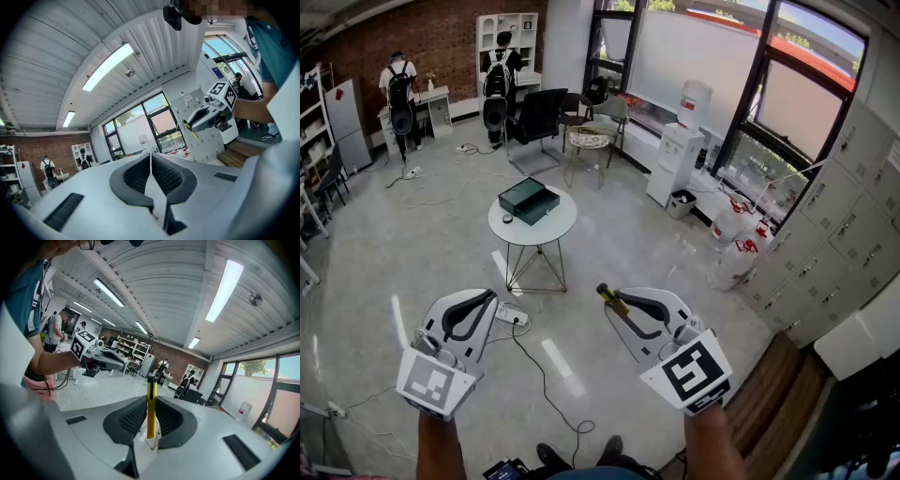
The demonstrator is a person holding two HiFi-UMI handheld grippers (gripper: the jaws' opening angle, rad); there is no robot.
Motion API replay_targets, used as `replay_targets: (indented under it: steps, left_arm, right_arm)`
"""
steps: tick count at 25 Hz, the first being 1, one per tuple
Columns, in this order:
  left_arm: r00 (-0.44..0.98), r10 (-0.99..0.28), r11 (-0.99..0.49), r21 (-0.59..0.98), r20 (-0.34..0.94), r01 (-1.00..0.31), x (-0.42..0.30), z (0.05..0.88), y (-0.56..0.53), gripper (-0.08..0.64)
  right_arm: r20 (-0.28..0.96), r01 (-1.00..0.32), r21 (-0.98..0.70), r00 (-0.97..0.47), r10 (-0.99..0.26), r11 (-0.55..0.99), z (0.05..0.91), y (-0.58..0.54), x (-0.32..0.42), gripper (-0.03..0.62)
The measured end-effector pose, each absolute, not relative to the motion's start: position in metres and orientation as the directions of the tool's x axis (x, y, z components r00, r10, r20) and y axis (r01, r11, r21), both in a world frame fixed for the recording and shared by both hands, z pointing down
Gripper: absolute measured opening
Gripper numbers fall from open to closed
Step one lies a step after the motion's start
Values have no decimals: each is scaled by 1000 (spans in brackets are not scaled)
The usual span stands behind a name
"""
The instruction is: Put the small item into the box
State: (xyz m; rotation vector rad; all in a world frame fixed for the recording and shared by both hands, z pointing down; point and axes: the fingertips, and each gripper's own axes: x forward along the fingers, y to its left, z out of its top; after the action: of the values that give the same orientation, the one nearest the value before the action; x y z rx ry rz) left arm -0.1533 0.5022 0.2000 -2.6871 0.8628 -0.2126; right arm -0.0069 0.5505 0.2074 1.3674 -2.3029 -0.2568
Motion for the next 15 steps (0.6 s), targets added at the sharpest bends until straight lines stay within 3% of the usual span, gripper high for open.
replay_targets:
  steps: [15]
  left_arm:
    - [819, -571, -783, -335, 54, -524, -182, 217, 471, 29]
  right_arm:
    - [277, -806, 355, -394, -876, 474, 221, 520, -36, 80]
